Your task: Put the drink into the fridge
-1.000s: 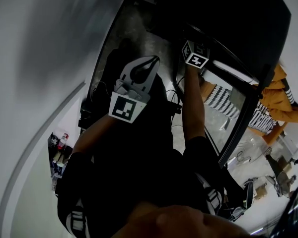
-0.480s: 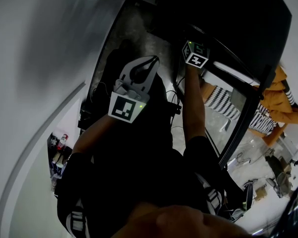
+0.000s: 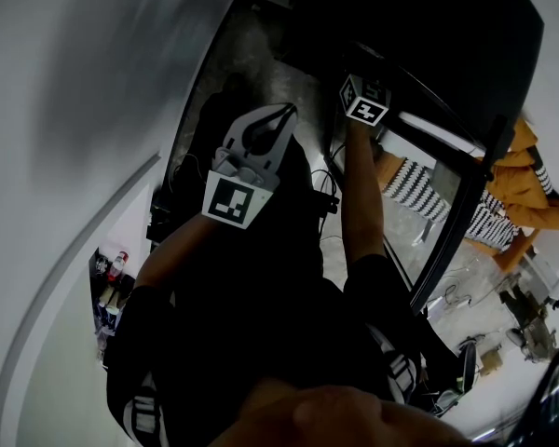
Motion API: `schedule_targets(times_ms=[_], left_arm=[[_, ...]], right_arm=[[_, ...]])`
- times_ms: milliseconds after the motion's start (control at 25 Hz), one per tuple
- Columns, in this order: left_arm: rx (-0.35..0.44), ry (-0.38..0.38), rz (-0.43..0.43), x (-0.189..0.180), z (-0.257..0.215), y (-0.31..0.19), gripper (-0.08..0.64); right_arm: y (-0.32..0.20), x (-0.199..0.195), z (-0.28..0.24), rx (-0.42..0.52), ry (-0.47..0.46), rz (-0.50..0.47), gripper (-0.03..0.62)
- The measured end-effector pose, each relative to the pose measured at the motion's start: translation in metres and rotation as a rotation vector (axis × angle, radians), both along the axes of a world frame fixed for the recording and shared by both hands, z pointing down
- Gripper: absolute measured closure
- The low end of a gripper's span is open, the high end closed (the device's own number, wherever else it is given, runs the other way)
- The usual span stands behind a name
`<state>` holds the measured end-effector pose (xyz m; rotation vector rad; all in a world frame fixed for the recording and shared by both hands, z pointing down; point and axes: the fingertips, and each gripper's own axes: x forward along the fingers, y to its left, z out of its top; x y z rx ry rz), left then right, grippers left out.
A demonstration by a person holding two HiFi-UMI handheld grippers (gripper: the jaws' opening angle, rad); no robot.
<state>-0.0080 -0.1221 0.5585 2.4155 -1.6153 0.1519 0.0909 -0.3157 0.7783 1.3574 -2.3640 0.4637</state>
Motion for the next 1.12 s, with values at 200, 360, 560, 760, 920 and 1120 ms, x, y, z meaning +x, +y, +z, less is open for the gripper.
schedule_targets(times_ms=[200,360,560,760,920,1120], left_arm=[[-0.004,-0.005,0.001,0.001,-0.001,0.004,0.554],[-0.013,0.021,-0.019,0.003,-0.002,0.007,0.554],[0.002,0.009,-0.018,0.001,-0.018,0.017,0.554],[0.012,0.028,-0.022,0.003,-0.052,0.025,0.554],[0.023,0.038,-0.018,0.008,-0.078,0.028,0.554],[0.042,0.033,-0.007,0.016,-0.104,0.034,0.554]], right_arm=[[-0.002,-0.001,0.001,-0.009,0.017,-0.024,0.411],[0.001,0.001,0.002,-0.019,0.027,-0.021,0.38],[0.008,0.004,-0.02,0.017,0.04,0.006,0.364],[0.029,0.006,-0.051,0.008,0.029,0.014,0.362],[0.045,0.01,-0.075,-0.004,-0.006,0.025,0.365],[0.073,0.017,-0.106,-0.019,-0.026,0.02,0.434]])
